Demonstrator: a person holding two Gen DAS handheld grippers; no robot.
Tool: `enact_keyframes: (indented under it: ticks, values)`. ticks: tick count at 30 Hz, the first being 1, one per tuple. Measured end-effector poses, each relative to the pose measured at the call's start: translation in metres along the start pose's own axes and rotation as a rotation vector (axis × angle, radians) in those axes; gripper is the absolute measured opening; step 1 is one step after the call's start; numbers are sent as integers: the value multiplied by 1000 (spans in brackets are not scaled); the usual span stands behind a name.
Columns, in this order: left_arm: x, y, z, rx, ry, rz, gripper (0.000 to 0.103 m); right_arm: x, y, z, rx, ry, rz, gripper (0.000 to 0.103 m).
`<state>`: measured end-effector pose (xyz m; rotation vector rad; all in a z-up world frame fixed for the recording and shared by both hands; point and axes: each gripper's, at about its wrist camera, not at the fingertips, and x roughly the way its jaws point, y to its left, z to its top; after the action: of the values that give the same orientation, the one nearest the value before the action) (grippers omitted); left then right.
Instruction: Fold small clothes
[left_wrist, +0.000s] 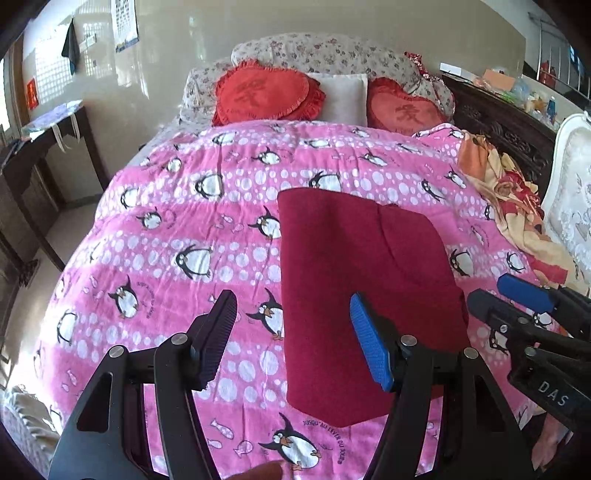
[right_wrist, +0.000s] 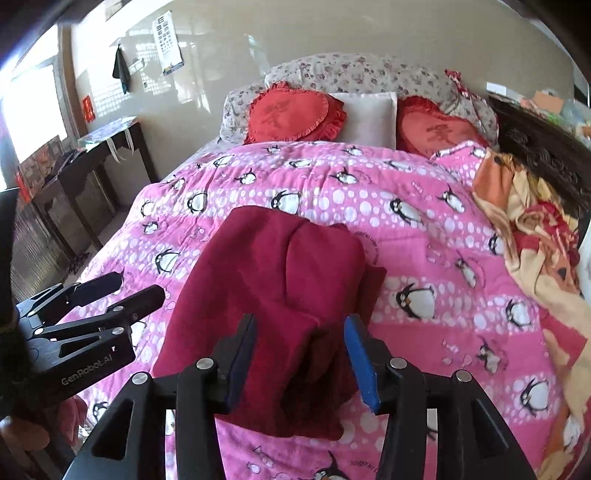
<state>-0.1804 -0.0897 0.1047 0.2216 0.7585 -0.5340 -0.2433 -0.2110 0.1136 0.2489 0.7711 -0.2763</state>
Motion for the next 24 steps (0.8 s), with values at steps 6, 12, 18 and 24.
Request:
enact_keyframes:
  ticks: [6, 12, 18, 24]
  values:
    - [-7, 1, 0, 1, -20, -6, 64, -2, 2, -2, 16, 1, -2, 49]
    - [-8, 1, -1, 2, -22, 3, 64, 1, -1, -2, 45, 4, 4, 62]
    - [-6, 2, -3, 9, -12, 10, 64, 6, 2, -2, 39, 20, -3, 62]
    - [-4, 2, -4, 10, -7, 11, 64, 8, 2, -1, 40, 21, -11, 63]
